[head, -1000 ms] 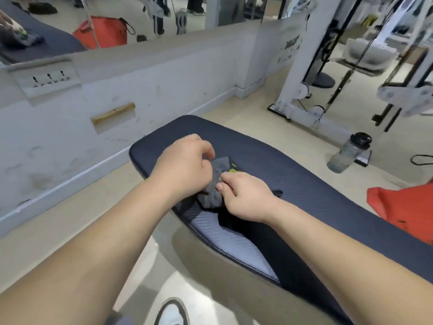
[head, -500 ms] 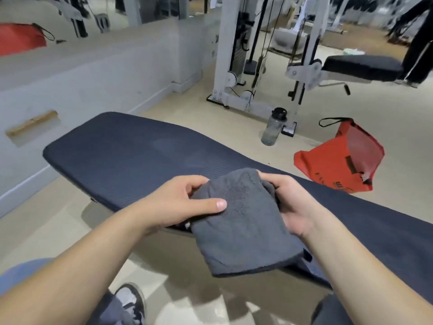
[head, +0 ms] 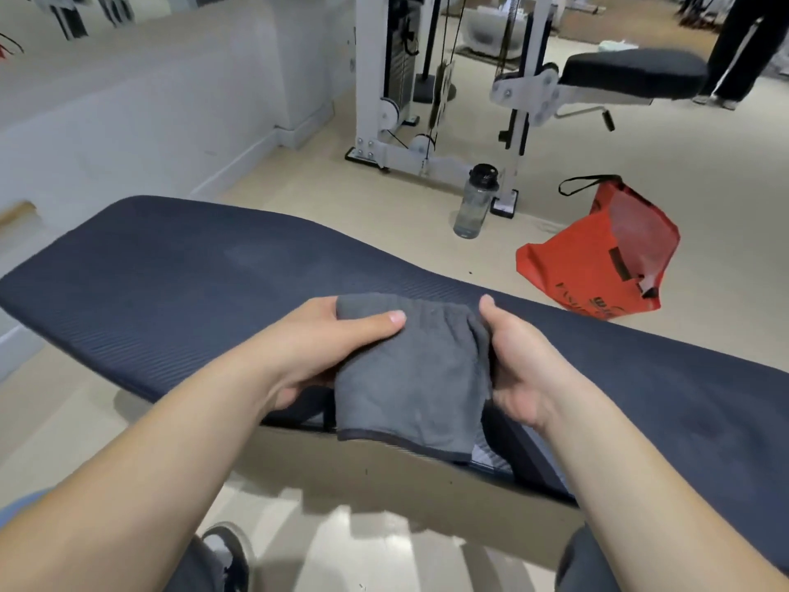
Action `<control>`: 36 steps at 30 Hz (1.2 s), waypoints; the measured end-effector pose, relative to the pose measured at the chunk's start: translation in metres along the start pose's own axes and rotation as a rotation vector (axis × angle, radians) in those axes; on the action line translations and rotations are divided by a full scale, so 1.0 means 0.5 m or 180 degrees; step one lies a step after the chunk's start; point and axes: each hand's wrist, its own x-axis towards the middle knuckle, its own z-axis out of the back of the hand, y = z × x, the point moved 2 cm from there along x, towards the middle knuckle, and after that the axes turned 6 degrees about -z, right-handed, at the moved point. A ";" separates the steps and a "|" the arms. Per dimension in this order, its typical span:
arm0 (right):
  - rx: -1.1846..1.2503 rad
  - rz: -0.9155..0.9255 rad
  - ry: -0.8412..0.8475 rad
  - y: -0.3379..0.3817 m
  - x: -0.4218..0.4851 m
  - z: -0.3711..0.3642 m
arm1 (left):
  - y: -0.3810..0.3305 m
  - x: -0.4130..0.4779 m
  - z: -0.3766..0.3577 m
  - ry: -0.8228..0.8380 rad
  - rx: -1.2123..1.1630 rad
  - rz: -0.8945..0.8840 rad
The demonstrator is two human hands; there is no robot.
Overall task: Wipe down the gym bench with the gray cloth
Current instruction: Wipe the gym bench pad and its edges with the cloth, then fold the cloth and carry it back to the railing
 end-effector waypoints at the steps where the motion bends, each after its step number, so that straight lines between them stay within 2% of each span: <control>1: -0.0201 -0.0194 0.0052 -0.012 0.003 0.003 | 0.015 0.013 -0.005 -0.0053 0.0189 0.0117; 2: -0.0424 -0.0272 0.0141 -0.020 0.003 0.006 | 0.027 0.025 -0.010 -0.0135 0.0317 0.0214; 4: -0.0729 -0.0067 0.0318 -0.019 -0.001 0.012 | 0.033 0.050 -0.015 -0.0396 0.0278 0.0202; 7: -0.0464 0.0631 0.0216 0.015 -0.016 0.027 | 0.000 0.085 -0.029 -0.0544 -0.0543 -0.0136; 10: -0.0392 0.1174 -0.0276 0.058 -0.003 0.058 | -0.023 0.134 -0.063 -0.0213 -0.1147 -0.0001; 13: -0.0849 0.1463 -0.0952 0.075 0.043 0.104 | -0.014 0.192 -0.112 0.0084 -0.0988 0.0530; 16: -0.0332 0.1236 -0.1147 0.081 0.067 0.156 | -0.020 0.221 -0.160 0.0230 -0.0908 0.0917; 21: 0.1092 0.0119 -0.0409 0.105 -0.017 0.200 | -0.086 0.204 -0.219 -0.0049 -0.1323 0.1177; 23: 0.1081 -0.0091 -0.0438 0.145 -0.082 0.216 | -0.155 0.175 -0.248 -0.0046 -0.1435 0.1245; 26: 0.0924 -0.0232 -0.0660 0.257 -0.202 0.241 | -0.310 0.119 -0.310 0.0242 -0.1452 0.1129; 33: 0.1069 0.0195 -0.1179 0.563 -0.550 0.294 | -0.699 -0.009 -0.478 0.0644 -0.1174 0.0862; 36: 0.1121 0.0383 -0.1408 0.649 -0.706 0.343 | -0.837 -0.069 -0.562 0.0909 -0.0734 0.0715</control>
